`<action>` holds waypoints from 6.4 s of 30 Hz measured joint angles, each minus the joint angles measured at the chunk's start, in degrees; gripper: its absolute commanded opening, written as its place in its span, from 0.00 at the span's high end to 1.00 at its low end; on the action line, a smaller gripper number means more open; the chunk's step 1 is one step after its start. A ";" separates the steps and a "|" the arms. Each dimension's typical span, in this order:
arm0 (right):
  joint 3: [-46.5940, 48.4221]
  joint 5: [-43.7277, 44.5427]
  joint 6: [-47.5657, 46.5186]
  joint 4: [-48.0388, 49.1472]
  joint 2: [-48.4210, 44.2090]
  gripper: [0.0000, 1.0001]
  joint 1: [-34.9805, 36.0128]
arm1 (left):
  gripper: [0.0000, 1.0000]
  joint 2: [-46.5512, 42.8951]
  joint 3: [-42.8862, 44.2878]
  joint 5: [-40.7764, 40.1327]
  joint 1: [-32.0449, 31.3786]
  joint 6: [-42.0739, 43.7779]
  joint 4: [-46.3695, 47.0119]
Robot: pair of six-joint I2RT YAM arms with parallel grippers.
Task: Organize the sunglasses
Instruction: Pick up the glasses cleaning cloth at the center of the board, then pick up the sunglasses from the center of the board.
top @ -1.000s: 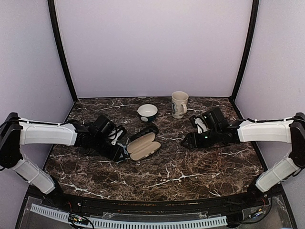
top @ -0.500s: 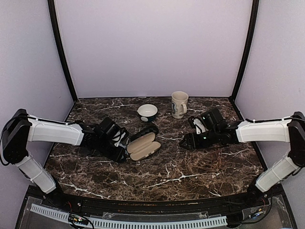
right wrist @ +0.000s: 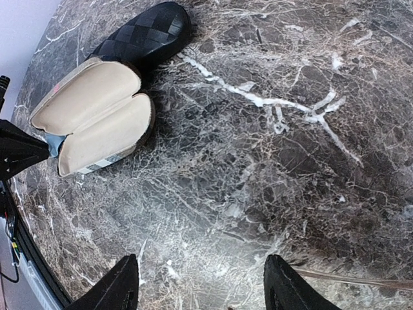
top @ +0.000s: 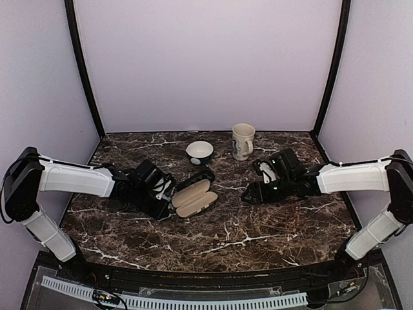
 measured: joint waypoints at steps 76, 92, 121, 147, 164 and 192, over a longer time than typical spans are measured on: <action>-11.23 -15.41 -5.81 6.49 -19.61 0.32 1.77 | 1.00 6.36 23.26 27.21 -14.25 -9.44 5.62; -14.82 -10.47 -6.03 8.98 -16.37 0.31 5.97 | 1.00 13.29 23.06 26.25 -12.41 -17.55 14.27; -14.73 7.50 5.22 19.34 -4.66 0.34 19.17 | 1.00 20.24 25.27 25.44 -8.92 -18.91 17.07; 1.68 25.55 7.06 10.95 12.85 0.55 29.55 | 1.00 20.90 25.73 23.98 -5.57 -18.03 16.31; 1.05 30.91 7.17 8.26 12.87 1.00 28.20 | 1.00 15.74 21.99 24.11 -5.77 -17.44 15.32; -7.74 -1.20 -6.27 -3.08 -19.52 1.00 17.31 | 1.00 2.71 15.74 30.62 -9.07 -15.89 7.43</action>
